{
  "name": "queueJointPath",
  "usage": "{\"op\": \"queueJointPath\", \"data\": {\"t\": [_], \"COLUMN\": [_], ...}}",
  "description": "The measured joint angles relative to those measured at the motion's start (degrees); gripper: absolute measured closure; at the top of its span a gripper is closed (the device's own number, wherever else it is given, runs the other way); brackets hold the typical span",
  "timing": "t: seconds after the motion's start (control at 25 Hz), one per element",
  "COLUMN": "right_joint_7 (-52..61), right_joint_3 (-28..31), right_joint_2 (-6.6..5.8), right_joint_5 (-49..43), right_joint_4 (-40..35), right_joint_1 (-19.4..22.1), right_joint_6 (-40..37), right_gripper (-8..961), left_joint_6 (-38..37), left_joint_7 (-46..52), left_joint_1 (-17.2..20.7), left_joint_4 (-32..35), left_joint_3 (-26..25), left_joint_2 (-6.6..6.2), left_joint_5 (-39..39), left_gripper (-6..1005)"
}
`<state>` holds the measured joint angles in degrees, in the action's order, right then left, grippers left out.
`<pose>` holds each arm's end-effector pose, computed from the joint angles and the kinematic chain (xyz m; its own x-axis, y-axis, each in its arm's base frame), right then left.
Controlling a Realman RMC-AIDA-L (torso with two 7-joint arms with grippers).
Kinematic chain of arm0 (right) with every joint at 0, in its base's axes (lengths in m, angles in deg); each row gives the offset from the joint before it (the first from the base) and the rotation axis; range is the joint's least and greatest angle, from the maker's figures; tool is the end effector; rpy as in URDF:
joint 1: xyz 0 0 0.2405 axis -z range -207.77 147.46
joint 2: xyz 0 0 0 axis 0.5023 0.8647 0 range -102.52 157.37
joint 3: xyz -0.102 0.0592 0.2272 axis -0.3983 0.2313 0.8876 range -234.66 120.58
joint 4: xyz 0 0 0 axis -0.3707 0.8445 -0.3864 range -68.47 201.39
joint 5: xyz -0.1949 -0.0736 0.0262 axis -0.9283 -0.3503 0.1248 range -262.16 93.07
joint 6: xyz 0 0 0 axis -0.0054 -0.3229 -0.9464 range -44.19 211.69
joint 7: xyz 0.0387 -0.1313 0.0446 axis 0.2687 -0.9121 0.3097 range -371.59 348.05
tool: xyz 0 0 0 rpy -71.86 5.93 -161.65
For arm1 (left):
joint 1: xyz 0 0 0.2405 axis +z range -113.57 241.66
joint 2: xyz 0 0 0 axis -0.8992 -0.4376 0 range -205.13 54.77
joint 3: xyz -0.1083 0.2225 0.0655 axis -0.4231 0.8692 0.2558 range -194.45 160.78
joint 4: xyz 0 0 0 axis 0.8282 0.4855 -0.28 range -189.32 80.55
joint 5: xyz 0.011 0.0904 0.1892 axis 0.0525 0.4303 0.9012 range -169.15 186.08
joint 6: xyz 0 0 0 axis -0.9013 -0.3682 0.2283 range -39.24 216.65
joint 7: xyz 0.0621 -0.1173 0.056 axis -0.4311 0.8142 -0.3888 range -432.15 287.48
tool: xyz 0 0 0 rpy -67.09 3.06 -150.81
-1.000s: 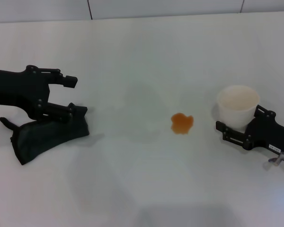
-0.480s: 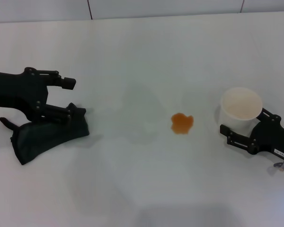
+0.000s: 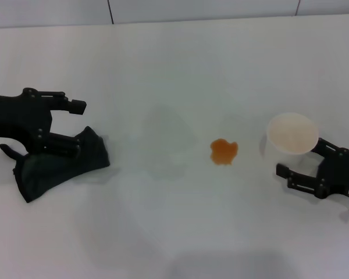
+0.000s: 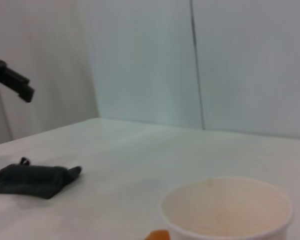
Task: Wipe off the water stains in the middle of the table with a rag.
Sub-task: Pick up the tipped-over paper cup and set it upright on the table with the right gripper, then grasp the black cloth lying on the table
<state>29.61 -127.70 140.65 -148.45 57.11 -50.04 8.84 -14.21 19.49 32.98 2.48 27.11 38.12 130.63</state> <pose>0.3460 0.2699 -0.0304 0.7693 -0.2359 -0.5938 -0.5470 -0.7234 -0.4212 -0.2427 0.3336 0.0717 0.9236 0.2899 0.2509 0.3265 -0.9378 -0.1180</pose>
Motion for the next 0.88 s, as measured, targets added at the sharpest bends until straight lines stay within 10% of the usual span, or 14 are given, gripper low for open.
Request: {"op": "queueJointPath", "data": {"t": [0.48,0.88], "right_joint_7": [25.0,41.3], "right_joint_3": [2.6,18.5], "right_joint_2": [-1.17,-1.37], "right_joint_5": [-22.9,-39.6], "right_joint_4": [-32.1,-50.3], "right_joint_1": [10.9,7.2], "right_joint_6": [3.8,-14.8], "right_gripper": [100,105], "left_joint_6": [0.0,0.4], "left_joint_7": [1.9,5.0], "left_joint_1": [1.5,1.2], "left_joint_4": [2.9,4.8], "left_joint_3": [-0.1,-0.1], "left_joint_2": [-0.22,-0.90], "left_joint_5": [0.0,4.6], "left_gripper": [120,120]}}
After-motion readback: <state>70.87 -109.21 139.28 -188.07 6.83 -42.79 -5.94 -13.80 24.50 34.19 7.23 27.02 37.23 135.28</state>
